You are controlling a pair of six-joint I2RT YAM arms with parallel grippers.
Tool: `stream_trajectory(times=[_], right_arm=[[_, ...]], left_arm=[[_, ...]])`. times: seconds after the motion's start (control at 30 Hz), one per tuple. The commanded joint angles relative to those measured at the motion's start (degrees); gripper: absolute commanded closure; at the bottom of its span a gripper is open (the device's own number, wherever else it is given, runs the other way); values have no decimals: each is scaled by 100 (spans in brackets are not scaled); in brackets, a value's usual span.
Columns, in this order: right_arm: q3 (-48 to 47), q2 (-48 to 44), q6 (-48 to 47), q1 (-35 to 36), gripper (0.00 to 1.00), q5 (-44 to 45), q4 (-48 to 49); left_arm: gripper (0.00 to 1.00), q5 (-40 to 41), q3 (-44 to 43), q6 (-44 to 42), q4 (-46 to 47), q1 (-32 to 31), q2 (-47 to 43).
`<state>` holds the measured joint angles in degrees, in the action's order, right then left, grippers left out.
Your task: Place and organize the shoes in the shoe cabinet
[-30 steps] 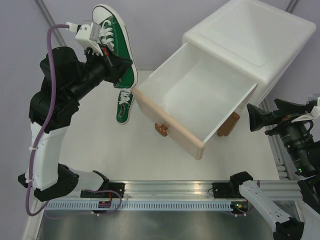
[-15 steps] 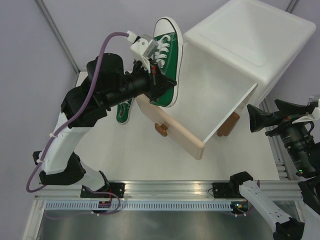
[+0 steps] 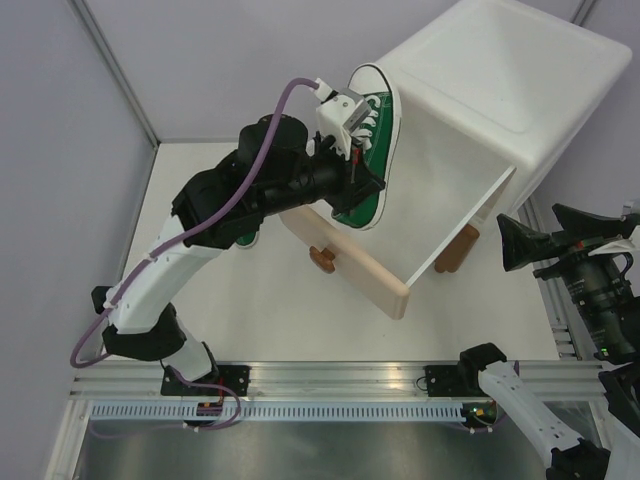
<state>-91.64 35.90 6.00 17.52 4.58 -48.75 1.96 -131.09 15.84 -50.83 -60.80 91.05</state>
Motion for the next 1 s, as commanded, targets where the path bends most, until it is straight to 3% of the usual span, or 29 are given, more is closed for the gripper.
stream_trajectory(times=[0.0, 0.6, 0.97], right_arm=[[67, -57, 6, 32, 4, 52, -12], [128, -4, 77, 32, 4, -45, 182], [199, 5, 42, 32, 4, 8, 252]], left_arm=[[98, -308, 56, -177, 662, -46, 27], [98, -1250, 602, -1311, 609, -55, 510], [98, -1628, 488, -1285, 592, -64, 976]])
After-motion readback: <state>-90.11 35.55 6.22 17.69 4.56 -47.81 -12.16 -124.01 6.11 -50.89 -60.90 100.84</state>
